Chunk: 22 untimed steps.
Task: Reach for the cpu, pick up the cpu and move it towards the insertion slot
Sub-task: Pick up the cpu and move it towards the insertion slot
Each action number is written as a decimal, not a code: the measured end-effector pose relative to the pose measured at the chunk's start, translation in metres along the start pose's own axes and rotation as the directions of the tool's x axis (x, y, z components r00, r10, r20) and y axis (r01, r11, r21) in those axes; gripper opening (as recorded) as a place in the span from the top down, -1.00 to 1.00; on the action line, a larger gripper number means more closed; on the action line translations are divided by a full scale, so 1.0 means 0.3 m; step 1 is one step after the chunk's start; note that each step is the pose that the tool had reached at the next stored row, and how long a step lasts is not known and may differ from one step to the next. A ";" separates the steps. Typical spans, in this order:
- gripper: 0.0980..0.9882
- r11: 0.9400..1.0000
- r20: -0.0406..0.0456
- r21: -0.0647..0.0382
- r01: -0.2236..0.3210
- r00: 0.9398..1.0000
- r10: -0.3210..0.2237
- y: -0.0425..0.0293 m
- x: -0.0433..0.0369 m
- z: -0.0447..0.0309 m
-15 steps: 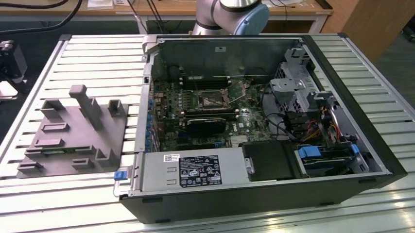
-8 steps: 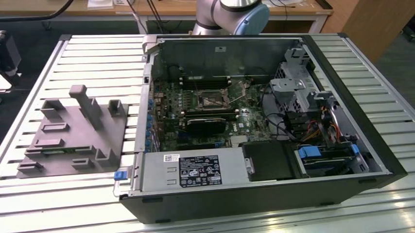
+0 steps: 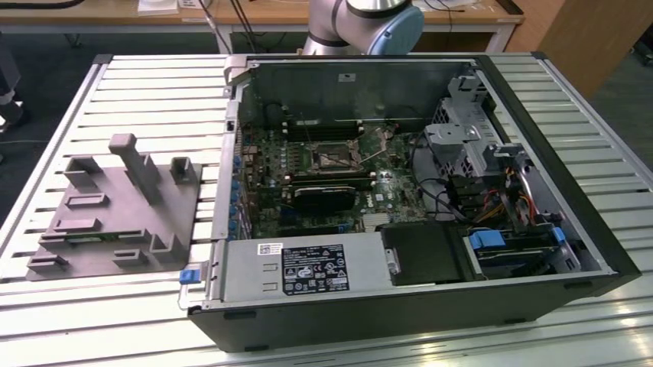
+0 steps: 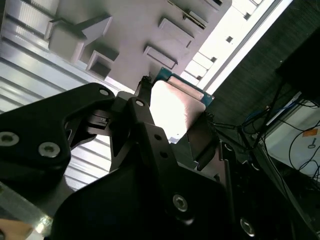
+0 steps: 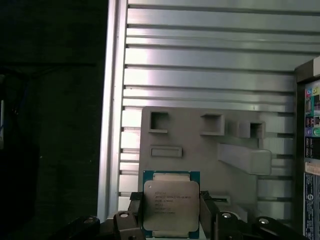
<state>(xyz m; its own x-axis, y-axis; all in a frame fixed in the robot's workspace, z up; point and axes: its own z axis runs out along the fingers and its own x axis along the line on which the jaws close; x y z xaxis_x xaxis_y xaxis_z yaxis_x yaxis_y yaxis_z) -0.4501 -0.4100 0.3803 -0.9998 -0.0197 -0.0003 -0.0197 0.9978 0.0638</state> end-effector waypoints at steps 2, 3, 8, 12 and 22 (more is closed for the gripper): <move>0.00 1.000 0.000 0.000 0.000 1.000 0.000 0.001 0.000 -0.020; 0.00 1.000 0.000 0.000 0.000 1.000 0.000 0.002 0.000 -0.030; 0.00 1.000 0.000 0.000 0.000 1.000 0.000 0.003 0.000 -0.054; 0.00 1.000 0.000 0.000 0.000 1.000 0.000 0.003 -0.002 -0.055; 0.00 1.000 0.000 0.000 0.000 1.000 0.000 0.002 -0.075 -0.055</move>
<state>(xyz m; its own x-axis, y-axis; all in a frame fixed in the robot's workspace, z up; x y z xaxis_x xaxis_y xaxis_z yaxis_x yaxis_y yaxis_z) -0.4276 -0.4100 0.3967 -0.9998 -0.0197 -0.0001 -0.0197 0.9978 0.0640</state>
